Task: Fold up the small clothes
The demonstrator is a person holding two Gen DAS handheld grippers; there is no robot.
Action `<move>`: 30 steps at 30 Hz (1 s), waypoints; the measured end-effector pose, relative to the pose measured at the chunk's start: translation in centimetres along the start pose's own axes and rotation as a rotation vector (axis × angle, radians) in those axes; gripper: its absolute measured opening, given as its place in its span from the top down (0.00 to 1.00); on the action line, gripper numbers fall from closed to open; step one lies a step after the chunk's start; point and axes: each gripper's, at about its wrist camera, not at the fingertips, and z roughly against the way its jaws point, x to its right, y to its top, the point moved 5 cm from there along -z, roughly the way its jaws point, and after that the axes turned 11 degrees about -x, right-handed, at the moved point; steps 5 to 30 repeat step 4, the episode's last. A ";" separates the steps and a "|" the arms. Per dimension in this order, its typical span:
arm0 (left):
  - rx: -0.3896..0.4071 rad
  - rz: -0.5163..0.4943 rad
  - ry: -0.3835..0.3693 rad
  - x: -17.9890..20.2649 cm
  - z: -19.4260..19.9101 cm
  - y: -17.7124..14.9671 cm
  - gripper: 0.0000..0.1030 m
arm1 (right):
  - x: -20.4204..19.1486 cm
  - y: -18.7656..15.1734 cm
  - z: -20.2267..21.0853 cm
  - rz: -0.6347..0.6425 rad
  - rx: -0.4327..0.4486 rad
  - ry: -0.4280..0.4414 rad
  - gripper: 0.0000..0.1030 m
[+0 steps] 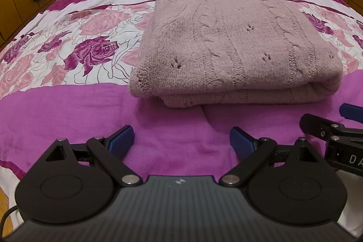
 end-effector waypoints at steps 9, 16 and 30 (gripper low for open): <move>-0.002 -0.004 0.003 0.0 0.1 0.0 0.07 | 0.0 0.0 0.0 0.001 0.000 -0.001 0.18; -0.002 -0.004 0.003 0.0 0.1 0.0 0.07 | 0.0 0.0 0.0 0.001 0.000 -0.001 0.18; -0.002 -0.004 0.003 0.0 0.1 0.0 0.07 | 0.0 0.0 0.0 0.001 0.000 -0.001 0.18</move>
